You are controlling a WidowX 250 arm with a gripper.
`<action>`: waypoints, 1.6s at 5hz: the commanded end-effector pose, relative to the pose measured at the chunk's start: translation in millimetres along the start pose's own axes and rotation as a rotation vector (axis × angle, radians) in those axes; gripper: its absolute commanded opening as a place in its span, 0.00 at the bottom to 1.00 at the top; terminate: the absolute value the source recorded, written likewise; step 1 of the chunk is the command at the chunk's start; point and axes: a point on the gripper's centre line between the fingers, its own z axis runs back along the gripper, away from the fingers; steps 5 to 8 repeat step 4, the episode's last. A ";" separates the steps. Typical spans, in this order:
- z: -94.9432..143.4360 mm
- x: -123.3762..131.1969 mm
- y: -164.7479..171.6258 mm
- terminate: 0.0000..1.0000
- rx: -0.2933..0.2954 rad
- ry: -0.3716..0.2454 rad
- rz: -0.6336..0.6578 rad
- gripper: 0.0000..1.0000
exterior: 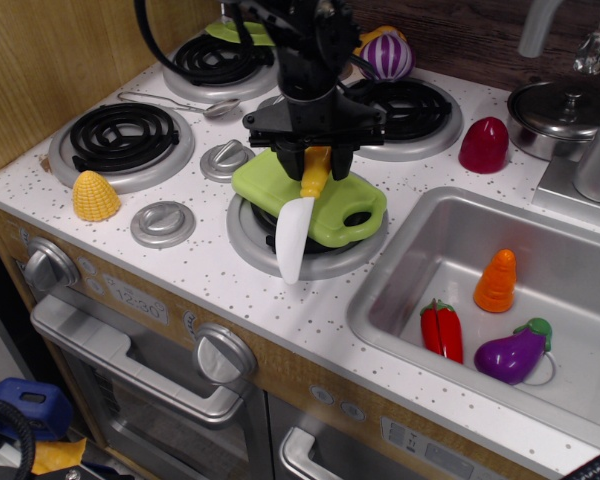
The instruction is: Put knife on cutting board
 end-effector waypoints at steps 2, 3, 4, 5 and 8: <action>5.1 20.4 3.4 0.00 -0.025 -0.072 -0.015 1.00; 5.1 20.4 3.4 0.00 -0.025 -0.072 -0.015 1.00; 5.1 20.4 3.4 1.00 -0.025 -0.072 -0.015 1.00; 5.1 20.4 3.4 1.00 -0.025 -0.072 -0.015 1.00; 5.1 20.4 3.4 1.00 -0.025 -0.072 -0.015 1.00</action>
